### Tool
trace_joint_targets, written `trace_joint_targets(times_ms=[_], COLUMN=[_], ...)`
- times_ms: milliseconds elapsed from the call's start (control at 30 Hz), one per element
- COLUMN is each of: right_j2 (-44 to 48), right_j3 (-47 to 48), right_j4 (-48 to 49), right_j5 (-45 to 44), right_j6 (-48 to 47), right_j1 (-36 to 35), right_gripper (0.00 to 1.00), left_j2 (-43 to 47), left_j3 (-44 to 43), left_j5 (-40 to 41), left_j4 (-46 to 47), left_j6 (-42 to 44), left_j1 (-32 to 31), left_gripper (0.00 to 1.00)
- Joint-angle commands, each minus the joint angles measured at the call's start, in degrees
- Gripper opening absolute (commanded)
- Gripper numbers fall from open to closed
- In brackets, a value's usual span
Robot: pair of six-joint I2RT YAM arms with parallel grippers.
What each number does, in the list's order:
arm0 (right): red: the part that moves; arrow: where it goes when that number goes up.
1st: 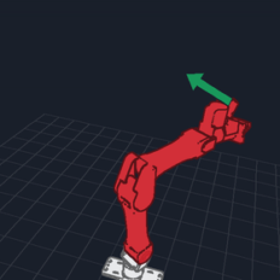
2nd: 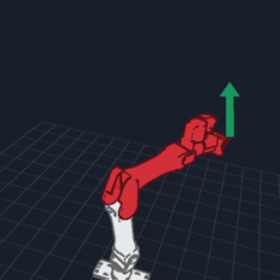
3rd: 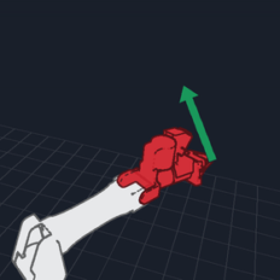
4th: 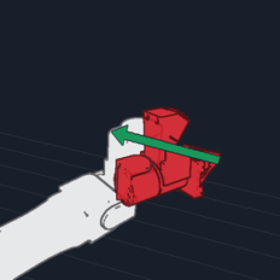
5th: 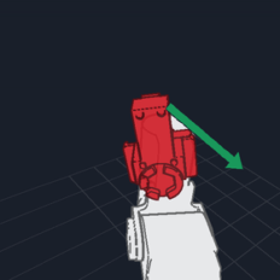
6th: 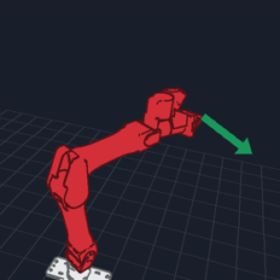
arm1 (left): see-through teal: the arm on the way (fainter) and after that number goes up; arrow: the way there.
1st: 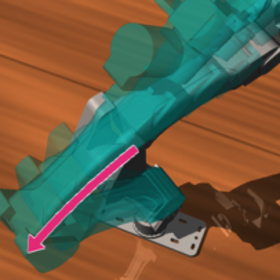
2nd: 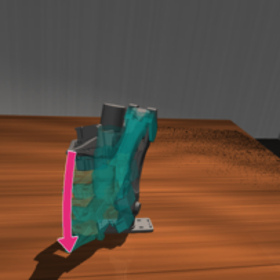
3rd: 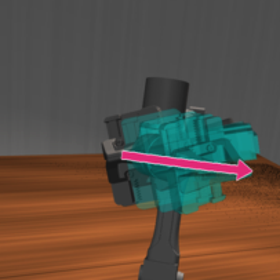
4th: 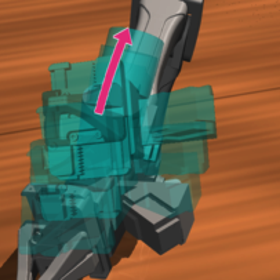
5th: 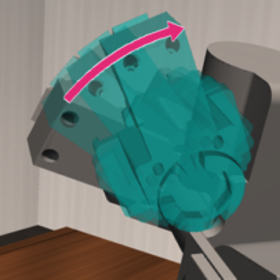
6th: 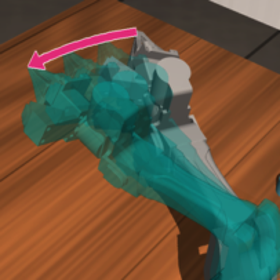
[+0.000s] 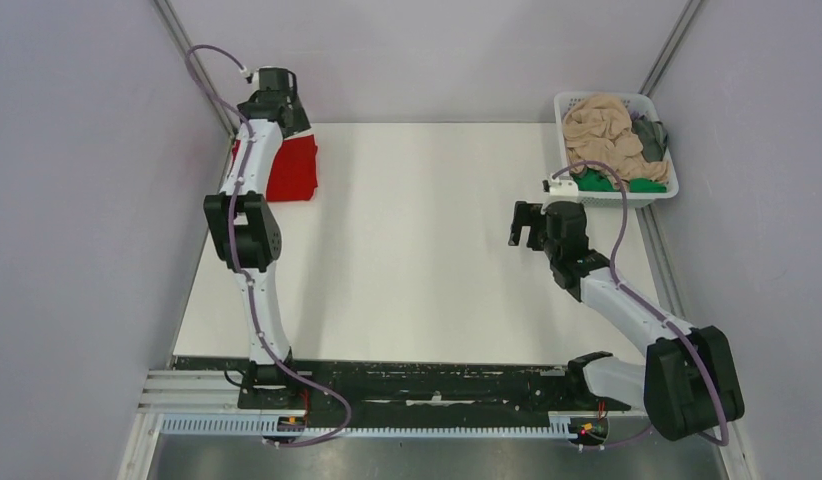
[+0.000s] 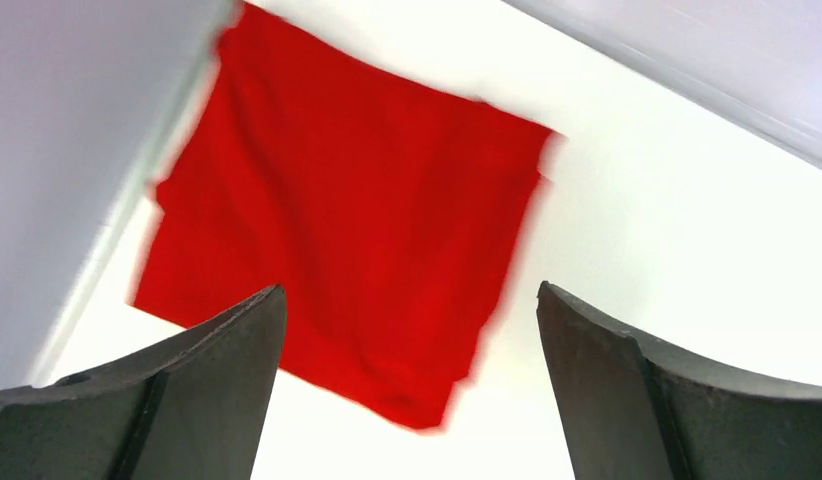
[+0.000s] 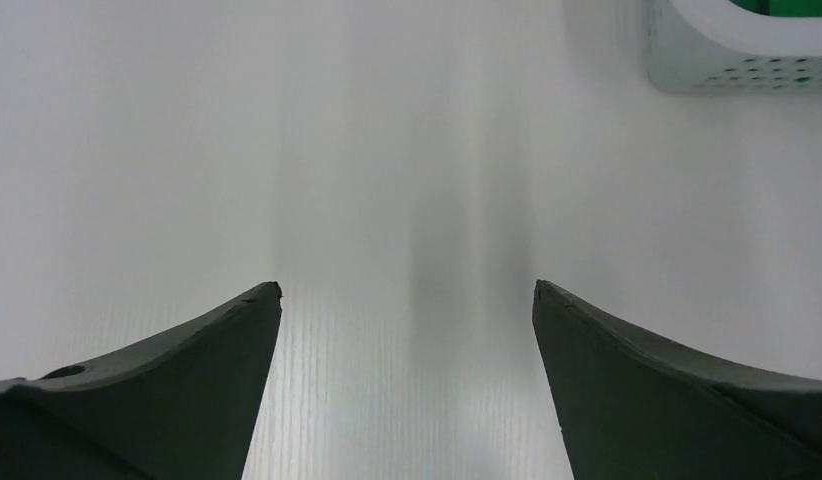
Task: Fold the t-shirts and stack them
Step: Reset both arms
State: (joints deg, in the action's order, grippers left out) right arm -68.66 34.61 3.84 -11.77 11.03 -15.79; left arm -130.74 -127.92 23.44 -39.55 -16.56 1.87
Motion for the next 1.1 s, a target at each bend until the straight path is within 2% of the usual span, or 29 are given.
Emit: trace_joint_targets(times_ms=[0, 133, 333, 500, 600, 767, 1067], right_j2=[5.63, 10.92, 16.06, 21.40, 24.04, 25.71, 27.50], right_j3=[-4.36, -8.86, -14.87, -20.73, -23.35, -25.29, -28.71], right_j4=[1.70, 2.73, 3.92, 7.91, 9.63, 10.64, 15.31], right_j5=[1.31, 2.68, 4.61, 4.63, 3.81, 0.49, -0.25], right_j6=[2.71, 2.45, 2.58, 3.49, 4.56, 4.97, 4.72], right_j1=[1.52, 2.66, 3.84, 3.84, 3.85, 3.84, 3.84], right_gripper=[0.98, 0.98, 0.98, 0.98, 0.98, 0.98, 0.98], left_j2=[10.62, 20.49, 43.55, 60.50, 67.39, 74.09, 74.16], left_j3=[9.41, 25.39, 61.77, 82.46, 88.54, 90.79, 89.00], left_j5=[-7.49, -9.94, -11.93, -12.43, -12.31, -10.57, -6.49], left_j4=[1.38, 2.73, 20.19, 26.54, 27.17, 26.54, 22.71], left_j6=[-6.02, -10.37, -15.84, -19.03, -21.07, -19.41, -17.45], left_j1=[-7.07, -13.13, -23.14, -27.27, -27.55, -27.58, -27.57], left_gripper=[1.00, 1.00, 1.00, 1.00, 1.00, 1.00, 1.00])
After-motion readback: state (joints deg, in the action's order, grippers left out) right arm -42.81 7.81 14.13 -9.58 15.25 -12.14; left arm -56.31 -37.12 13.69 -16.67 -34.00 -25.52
